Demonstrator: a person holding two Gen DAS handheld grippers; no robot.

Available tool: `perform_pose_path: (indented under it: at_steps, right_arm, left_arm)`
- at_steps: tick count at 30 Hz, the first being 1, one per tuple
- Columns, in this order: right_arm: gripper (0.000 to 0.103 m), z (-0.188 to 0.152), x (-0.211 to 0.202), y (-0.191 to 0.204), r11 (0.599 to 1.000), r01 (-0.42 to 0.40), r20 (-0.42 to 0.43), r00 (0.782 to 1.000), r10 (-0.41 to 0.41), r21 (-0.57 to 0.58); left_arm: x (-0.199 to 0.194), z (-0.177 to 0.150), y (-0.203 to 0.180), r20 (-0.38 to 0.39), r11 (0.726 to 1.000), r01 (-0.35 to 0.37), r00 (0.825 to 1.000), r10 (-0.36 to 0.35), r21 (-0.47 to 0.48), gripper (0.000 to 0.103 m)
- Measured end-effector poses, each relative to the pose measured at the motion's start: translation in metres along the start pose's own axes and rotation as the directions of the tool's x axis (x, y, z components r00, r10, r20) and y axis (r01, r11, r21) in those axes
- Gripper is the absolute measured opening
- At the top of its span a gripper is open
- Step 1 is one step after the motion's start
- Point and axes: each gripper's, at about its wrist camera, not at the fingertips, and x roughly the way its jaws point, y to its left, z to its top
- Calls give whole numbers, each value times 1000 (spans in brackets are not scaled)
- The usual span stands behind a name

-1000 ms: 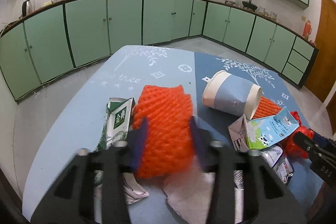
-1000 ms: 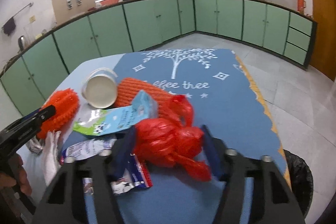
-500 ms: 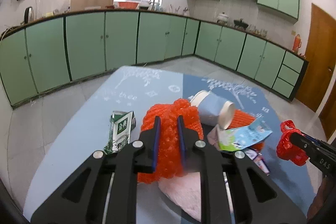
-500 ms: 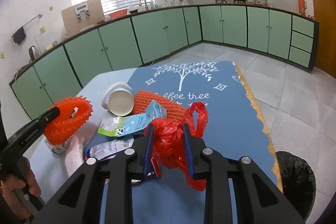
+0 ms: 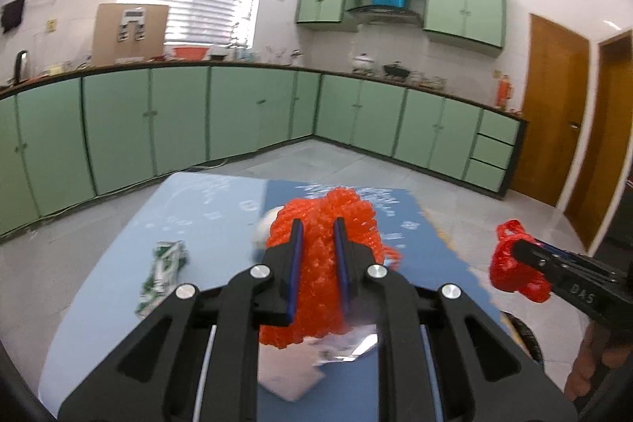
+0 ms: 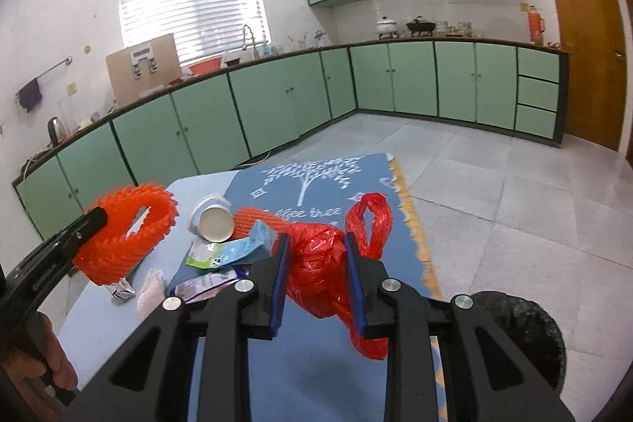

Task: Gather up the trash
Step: 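Grasp the orange foam net with the left tool while the right tool grasps a red plastic bag, then carry both over the black bin and open both tools to drop them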

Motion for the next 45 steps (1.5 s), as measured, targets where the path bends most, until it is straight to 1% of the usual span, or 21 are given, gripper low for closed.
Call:
perform_pose_path:
  at_steps: [5,10,11,14,17,22,25,30,34,39,43,44,45]
  right_arm:
    - [27,-3,-24,-22,999,46,19,999,-47,19]
    - [27,-9,-50,-55,991,127,35,991,-129,52]
    - [27,-10,-53,-61,988,139,36,989,-141,60]
    - [27,-13,-67,-84,978,191,39,980,-195,87]
    - [27,-18,-80,-106,964,239,34,969,-245,117]
    - [27,-28,-92,-139,941,298,14,953,-304,161]
    - [27,-36,-96,-157,928,322,-4,945,-327,186]
    - [27,-54,-91,-179,911,355,-52,934,-352,211]
    - [27,-65,-81,-190,902,372,-89,928,-361,219]
    - [27,-78,-69,-204,888,394,-133,919,-372,237]
    - [28,-89,-62,-216,882,405,-167,913,-373,242]
    - [30,-90,-59,-218,884,402,-174,913,-368,241]
    - [35,-92,-56,-218,885,402,-185,912,-366,235]
  left_arm:
    - [-4,-1,-41,0,995,100,995,-100,19,14]
    - [3,-7,-93,-19,977,208,978,-207,51,14]
    - [4,-9,-95,-24,973,226,974,-225,55,14]
    - [12,-17,-125,-57,953,293,956,-289,73,14]
    - [19,-27,-150,-89,934,344,938,-336,93,14]
    - [35,-47,-195,-163,899,425,899,-406,109,14]
    - [45,-57,-216,-205,882,459,878,-432,110,14]
    - [66,-70,-243,-265,860,496,851,-454,119,14]
    - [85,-82,-262,-330,845,523,821,-465,112,14]
    - [99,-90,-276,-380,833,540,801,-464,121,15]
    - [110,-93,-281,-414,830,547,785,-461,112,21]
    - [112,-93,-280,-417,831,546,784,-460,110,23]
    - [112,-92,-280,-417,831,546,783,-461,108,23]
